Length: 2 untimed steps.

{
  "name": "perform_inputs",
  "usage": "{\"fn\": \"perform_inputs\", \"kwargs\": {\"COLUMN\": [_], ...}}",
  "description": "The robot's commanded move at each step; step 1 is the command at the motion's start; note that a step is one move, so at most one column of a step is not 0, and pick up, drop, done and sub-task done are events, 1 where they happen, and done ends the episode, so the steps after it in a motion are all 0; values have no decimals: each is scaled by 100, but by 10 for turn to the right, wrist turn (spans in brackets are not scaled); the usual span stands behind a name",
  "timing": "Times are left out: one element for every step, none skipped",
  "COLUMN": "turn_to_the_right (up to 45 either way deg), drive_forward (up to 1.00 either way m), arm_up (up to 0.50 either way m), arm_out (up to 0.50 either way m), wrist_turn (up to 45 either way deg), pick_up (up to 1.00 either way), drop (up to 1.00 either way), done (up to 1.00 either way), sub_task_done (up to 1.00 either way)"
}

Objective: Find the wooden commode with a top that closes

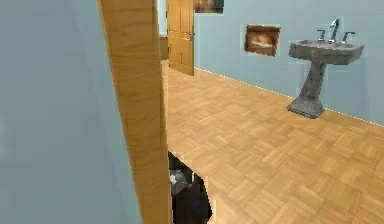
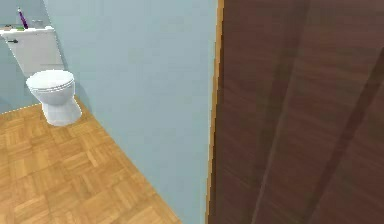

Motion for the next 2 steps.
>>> {"fn": "perform_inputs", "kwargs": {"turn_to_the_right": [-90,0], "drive_forward": [0,0], "arm_up": [0,0], "arm_out": [0,0], "wrist_turn": [0,0], "pick_up": [0,0], "drop": [0,0], "done": [0,100], "sub_task_done": [0,0]}}
